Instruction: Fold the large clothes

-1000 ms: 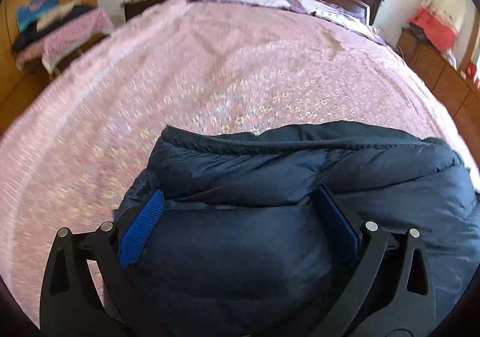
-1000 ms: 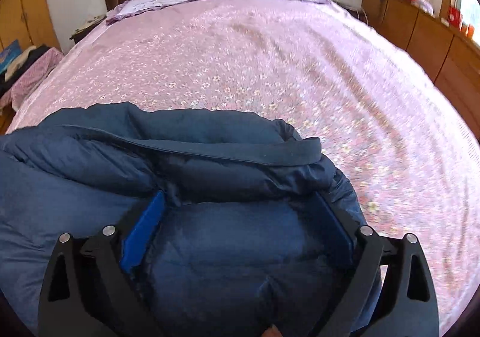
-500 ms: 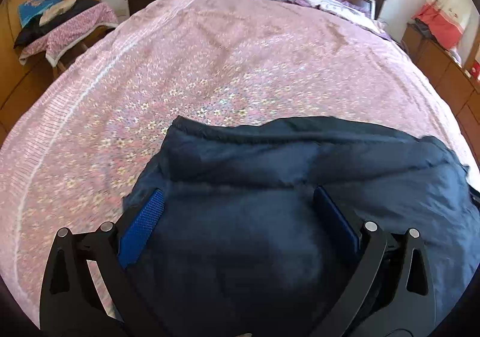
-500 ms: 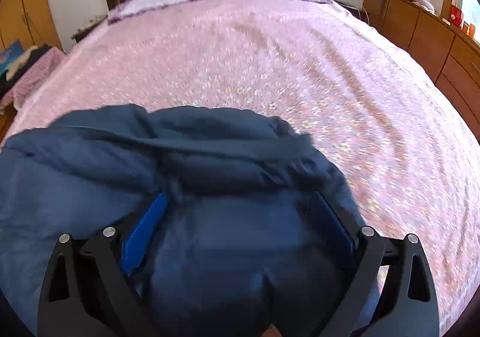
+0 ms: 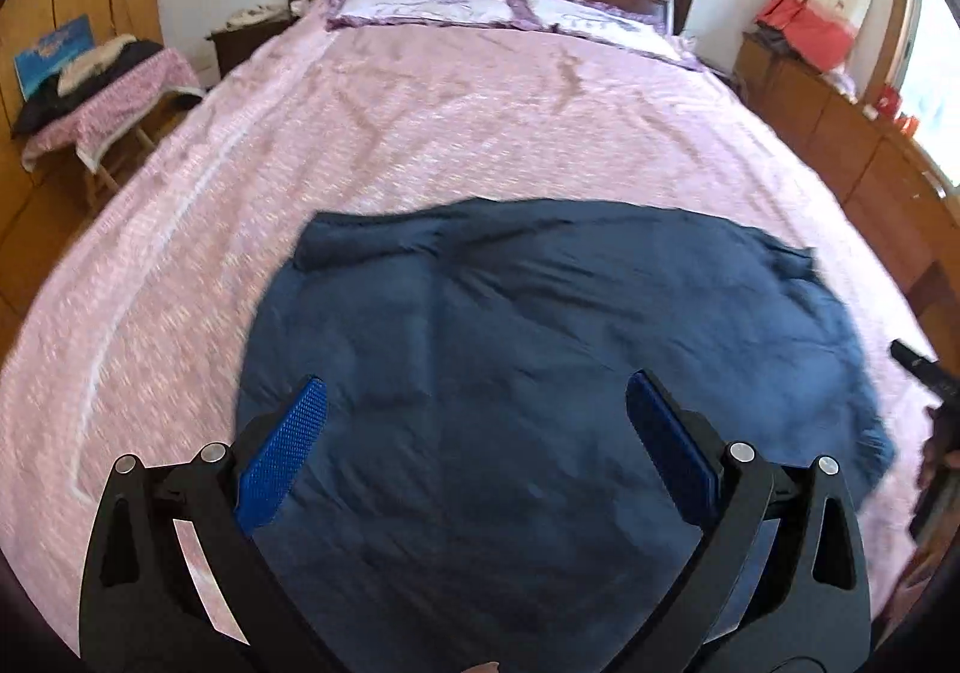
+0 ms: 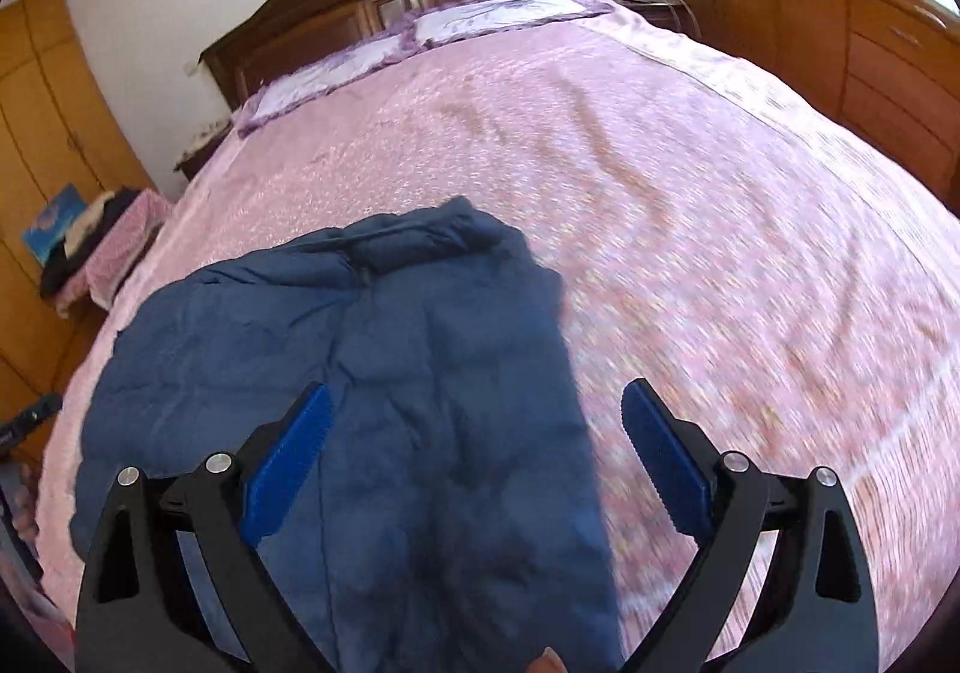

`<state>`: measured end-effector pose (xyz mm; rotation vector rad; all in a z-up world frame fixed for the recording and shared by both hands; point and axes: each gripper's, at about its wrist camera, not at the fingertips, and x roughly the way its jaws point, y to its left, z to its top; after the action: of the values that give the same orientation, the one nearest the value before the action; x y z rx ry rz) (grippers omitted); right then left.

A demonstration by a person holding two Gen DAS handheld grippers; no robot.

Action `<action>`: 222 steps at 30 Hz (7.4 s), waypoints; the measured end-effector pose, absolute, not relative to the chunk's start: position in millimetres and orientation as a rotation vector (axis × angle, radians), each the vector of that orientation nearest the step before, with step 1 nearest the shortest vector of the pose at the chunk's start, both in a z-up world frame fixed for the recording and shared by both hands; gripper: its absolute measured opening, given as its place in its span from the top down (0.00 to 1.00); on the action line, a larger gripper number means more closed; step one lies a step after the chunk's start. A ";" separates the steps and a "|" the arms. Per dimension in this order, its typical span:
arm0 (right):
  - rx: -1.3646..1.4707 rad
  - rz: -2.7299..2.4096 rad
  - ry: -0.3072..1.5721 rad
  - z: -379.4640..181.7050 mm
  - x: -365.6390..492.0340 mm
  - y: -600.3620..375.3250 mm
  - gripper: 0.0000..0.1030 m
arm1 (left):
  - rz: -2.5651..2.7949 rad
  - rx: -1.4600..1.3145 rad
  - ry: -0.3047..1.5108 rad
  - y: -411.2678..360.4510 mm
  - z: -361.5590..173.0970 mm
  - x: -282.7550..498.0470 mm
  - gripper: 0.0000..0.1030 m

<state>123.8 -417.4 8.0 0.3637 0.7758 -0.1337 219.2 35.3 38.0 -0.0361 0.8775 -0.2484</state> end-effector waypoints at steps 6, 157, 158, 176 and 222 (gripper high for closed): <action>0.430 -0.151 0.778 2.3 85.2 -432.0 0.08 | -0.284 -0.058 0.888 19.0 38.0 185.2 0.03; 0.565 0.370 0.816 5.7 195.8 -227.1 0.27 | -0.307 -0.110 0.960 63.2 67.1 236.2 0.09; 0.552 0.379 0.833 -1.6 202.7 -221.1 0.28 | -0.309 -0.115 0.963 62.7 64.5 238.4 0.13; 0.325 0.558 0.810 29.8 215.5 -95.1 0.38 | -0.233 -0.281 0.924 181.8 54.5 187.1 0.88; 0.532 0.678 1.101 -35.8 254.9 -76.6 0.04 | 0.010 -0.606 1.022 310.0 -62.7 184.1 0.04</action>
<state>254.9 -76.6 -35.8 0.5322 1.1008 0.6775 184.1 310.0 -62.7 -0.6060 1.0217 0.0103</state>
